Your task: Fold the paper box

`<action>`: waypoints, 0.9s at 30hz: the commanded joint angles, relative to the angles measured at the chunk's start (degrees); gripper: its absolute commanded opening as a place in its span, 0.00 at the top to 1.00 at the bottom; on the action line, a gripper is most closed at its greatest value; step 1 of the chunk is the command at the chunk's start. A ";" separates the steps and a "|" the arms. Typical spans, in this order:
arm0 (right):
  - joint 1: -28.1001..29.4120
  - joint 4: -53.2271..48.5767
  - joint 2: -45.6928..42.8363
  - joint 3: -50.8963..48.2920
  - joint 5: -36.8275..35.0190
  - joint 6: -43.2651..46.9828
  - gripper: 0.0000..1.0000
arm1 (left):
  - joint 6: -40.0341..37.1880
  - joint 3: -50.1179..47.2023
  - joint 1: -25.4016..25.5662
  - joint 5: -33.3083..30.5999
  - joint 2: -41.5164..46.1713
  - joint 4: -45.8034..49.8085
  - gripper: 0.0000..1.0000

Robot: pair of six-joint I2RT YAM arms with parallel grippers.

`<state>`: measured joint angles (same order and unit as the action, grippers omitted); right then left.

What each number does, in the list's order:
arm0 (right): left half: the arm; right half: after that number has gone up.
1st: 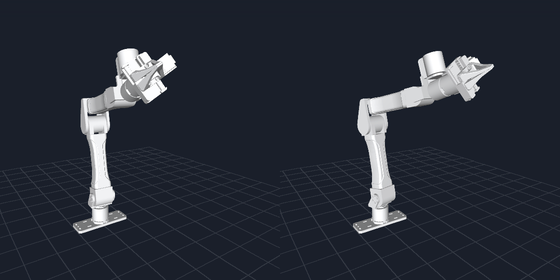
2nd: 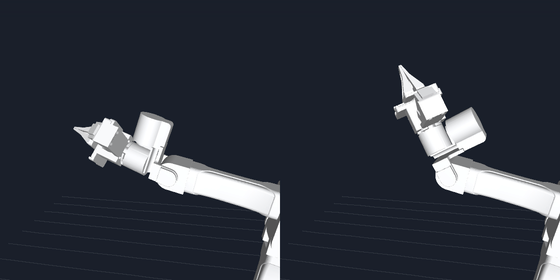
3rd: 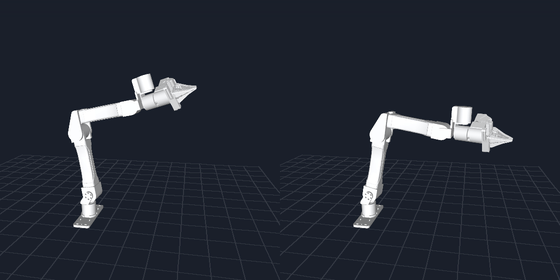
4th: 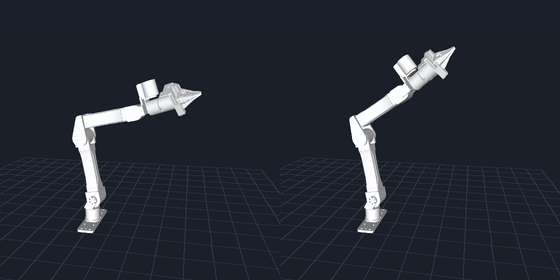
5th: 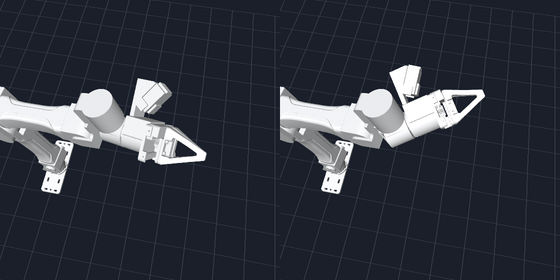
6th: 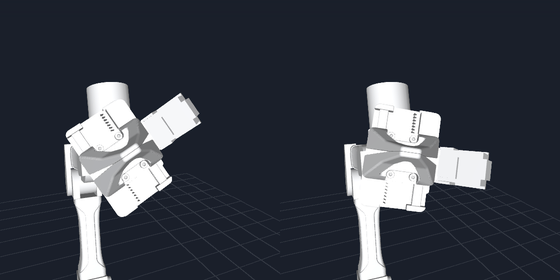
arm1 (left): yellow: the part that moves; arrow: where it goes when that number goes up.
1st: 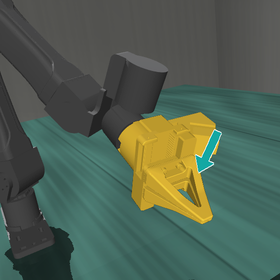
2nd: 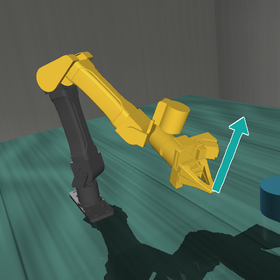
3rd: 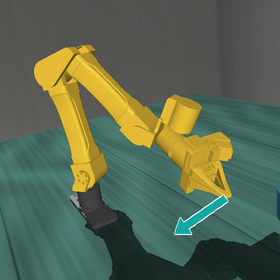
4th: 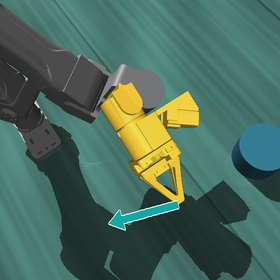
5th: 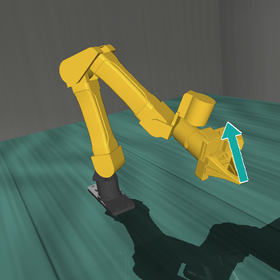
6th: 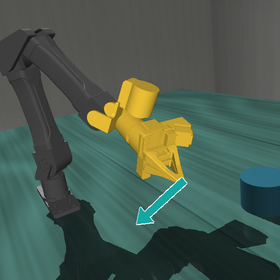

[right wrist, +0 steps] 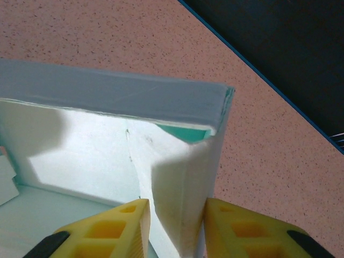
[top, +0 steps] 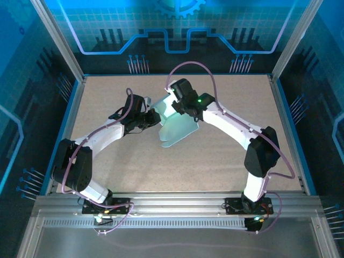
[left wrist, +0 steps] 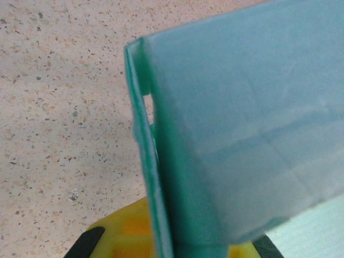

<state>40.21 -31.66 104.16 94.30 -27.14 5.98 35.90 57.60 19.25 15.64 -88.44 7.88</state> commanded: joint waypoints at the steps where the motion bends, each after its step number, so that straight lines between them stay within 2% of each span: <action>1: 1.41 -2.02 2.54 0.81 2.45 -0.64 0.67 | -1.54 0.83 1.50 4.51 4.11 -5.98 1.00; 5: 1.62 -1.91 2.37 0.75 1.42 -0.70 0.78 | -1.45 0.84 1.50 4.42 4.33 -5.43 1.00; 9: 2.09 -1.84 1.76 0.12 -0.02 -0.51 1.00 | -1.11 1.28 1.58 4.15 4.32 -4.39 1.00; 11: 2.18 -1.74 1.54 -0.07 -0.39 -0.60 1.00 | -0.93 1.27 1.54 3.90 4.44 -4.09 1.00; 15: 2.62 -1.57 2.05 0.14 -2.15 -0.29 0.77 | -0.73 1.59 1.58 3.65 4.46 -3.41 1.00; 18: 3.10 -1.57 3.02 0.53 -4.35 0.58 0.69 | -0.66 2.06 1.57 3.61 4.47 -2.85 1.00; 20: 3.47 -1.56 3.41 0.71 -5.50 1.12 0.68 | -0.48 2.21 1.62 3.44 4.50 -2.68 1.00; 22: 3.70 -1.35 3.53 0.64 -6.49 1.53 0.76 | -0.38 2.16 1.58 3.26 4.60 -2.67 1.00; 25: 4.28 -0.66 3.67 0.36 -9.62 2.72 0.99 | -0.05 2.22 1.65 3.00 4.65 -2.30 1.00; 27: 4.85 -0.27 4.07 0.36 -12.48 3.78 1.00 | 0.09 2.20 1.63 2.84 4.53 -2.09 1.00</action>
<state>42.52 -30.96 105.80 94.43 -37.80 7.55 36.14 57.60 19.57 14.83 -86.91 11.31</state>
